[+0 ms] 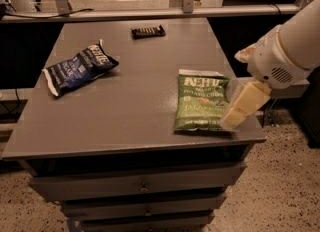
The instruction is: Move green jalapeno chip bag near rxbar chocolate
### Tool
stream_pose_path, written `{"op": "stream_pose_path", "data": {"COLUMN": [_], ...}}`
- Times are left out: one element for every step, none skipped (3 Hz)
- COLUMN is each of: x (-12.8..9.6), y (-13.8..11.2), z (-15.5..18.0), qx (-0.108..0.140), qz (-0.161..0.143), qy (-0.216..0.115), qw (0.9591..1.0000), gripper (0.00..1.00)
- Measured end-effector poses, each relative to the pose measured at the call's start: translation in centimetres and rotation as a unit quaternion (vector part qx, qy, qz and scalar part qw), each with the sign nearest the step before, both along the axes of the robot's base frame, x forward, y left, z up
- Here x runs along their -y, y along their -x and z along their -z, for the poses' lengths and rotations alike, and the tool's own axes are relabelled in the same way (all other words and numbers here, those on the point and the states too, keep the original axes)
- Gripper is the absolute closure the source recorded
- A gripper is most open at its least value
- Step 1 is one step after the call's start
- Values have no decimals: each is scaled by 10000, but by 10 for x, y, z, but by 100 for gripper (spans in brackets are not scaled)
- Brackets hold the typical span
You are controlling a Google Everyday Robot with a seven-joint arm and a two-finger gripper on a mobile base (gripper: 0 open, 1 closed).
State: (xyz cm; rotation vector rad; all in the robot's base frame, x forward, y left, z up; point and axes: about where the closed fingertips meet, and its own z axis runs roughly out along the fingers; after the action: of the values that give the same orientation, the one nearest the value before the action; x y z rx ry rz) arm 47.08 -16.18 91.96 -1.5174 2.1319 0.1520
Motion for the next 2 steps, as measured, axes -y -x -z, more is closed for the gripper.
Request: {"op": "stream_pose_path", "data": {"x": [-11,-16], "y": [0,4], "z": [30,57], "qx": [-214,-433], "qz": [172,343], "qy": [-296,-498], "qw": [9992,9972], "gripper": [0,0]}}
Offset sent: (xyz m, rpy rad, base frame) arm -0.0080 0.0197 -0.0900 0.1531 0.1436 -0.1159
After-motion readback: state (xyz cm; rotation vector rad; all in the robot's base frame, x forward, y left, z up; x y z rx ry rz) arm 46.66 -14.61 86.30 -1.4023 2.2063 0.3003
